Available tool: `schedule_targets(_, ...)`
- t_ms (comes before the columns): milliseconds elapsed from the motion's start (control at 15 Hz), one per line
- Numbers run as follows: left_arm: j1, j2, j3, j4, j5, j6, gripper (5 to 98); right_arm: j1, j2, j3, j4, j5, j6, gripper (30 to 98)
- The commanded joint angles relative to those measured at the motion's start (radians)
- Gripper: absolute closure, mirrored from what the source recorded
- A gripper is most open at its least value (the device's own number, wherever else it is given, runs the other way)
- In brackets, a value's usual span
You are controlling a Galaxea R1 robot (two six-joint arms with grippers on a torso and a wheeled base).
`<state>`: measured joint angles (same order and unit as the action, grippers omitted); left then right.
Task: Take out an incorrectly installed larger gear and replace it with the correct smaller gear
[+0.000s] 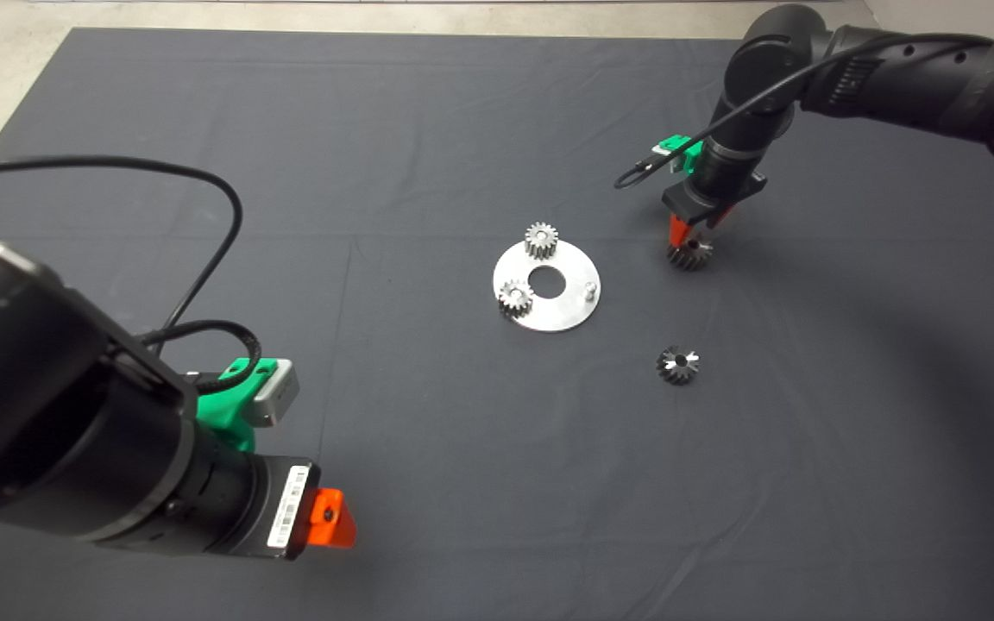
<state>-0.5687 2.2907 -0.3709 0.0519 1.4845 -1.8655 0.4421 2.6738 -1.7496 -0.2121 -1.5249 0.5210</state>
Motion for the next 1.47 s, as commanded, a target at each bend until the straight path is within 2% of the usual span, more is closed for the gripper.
schedule_targets(0,-0.008,0.000,0.020,-0.020,0.002,-0.003,5.4,0.094,-0.004,0.020,0.075,-0.126,-0.004,70.7)
schedule_targets(67,-0.008,0.000,0.020,-0.020,0.002,-0.003,5.4,0.139,-0.004,0.043,0.102,-0.127,-0.005,70.5)
schedule_targets(200,-0.008,-0.001,0.020,-0.020,0.002,-0.003,5.4,0.217,-0.005,0.076,0.147,-0.127,-0.004,65.1)
schedule_targets(267,-0.008,-0.001,0.020,-0.020,0.002,-0.003,5.4,0.236,-0.005,0.090,0.174,-0.127,-0.004,65.0)
schedule_targets(333,-0.008,-0.001,0.020,-0.020,0.002,-0.003,5.4,0.241,-0.007,0.102,0.203,-0.127,-0.004,64.5)
schedule_targets(400,-0.008,-0.001,0.020,-0.020,0.002,-0.003,5.4,0.241,-0.007,0.108,0.240,-0.127,-0.004,60.8)
schedule_targets(533,-0.008,-0.001,0.020,-0.020,0.002,-0.003,5.4,0.241,-0.012,0.159,0.305,-0.127,-0.002,59.7)
schedule_targets(667,-0.008,-0.001,0.020,-0.020,0.003,-0.003,5.4,0.241,-0.022,0.256,0.309,-0.127,0.007,55.8)
schedule_targets(800,-0.008,-0.001,0.020,-0.020,0.003,-0.004,5.4,0.238,-0.024,0.302,0.309,-0.127,0.005,54.9)
schedule_targets(867,-0.008,-0.001,0.020,-0.020,0.003,-0.003,5.4,0.236,-0.032,0.326,0.309,-0.127,0.006,51.2)
schedule_targets(933,-0.008,-0.003,0.020,-0.020,0.003,-0.003,5.4,0.234,-0.051,0.369,0.309,-0.126,0.007,50.5)
schedule_targets(1067,-0.008,-0.003,0.020,-0.020,0.003,-0.004,5.4,0.233,-0.094,0.502,0.309,-0.125,0.007,50.0)
schedule_targets(1200,-0.008,-0.003,0.020,-0.020,0.003,-0.003,5.4,0.231,-0.122,0.601,0.307,-0.124,0.007,45.3)
schedule_targets(1400,-0.008,0.002,0.020,-0.020,0.008,0.002,5.4,0.204,-0.151,0.676,0.301,-0.126,0.010,40.8)
